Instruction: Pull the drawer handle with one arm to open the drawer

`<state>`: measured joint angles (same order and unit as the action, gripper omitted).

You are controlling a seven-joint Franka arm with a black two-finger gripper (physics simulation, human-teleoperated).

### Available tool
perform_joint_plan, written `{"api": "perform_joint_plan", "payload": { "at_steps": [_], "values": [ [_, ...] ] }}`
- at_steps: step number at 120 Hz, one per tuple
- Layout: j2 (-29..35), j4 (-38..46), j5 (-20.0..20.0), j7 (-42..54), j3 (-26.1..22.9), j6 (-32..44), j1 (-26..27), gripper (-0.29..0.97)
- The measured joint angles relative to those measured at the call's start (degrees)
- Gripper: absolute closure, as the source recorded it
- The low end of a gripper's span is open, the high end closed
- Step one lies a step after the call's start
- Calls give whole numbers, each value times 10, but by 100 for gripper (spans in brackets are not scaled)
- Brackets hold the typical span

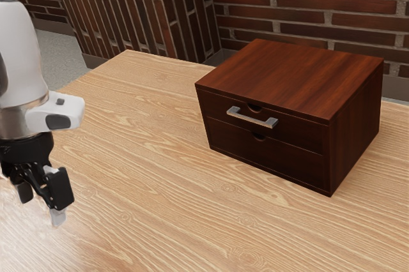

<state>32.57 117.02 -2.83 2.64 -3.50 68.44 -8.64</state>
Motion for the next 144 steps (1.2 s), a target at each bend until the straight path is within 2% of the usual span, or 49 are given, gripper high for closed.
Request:
{"api": "perform_joint_plan", "payload": {
  "at_steps": [13, 32, 47, 56, 78, 97, 121, 144],
  "values": [
    [3, 3, 4, -5, -4, 91, 1, 0],
    [-1, 4, 30, 10, -29, 167, 1, 0],
    [-14, 2, 44, 113, -45, 228, -22, 0],
    [-20, 0, 51, 188, -70, 251, -37, 0],
    [-29, -4, 79, 351, -80, 275, -41, 0],
    [-57, -5, 86, 468, -104, 337, -42, 0],
    [-98, -8, 125, 586, -132, 421, -44, 0],
    [-143, -13, 134, 667, -148, 535, -41, 0]
  ]
}}
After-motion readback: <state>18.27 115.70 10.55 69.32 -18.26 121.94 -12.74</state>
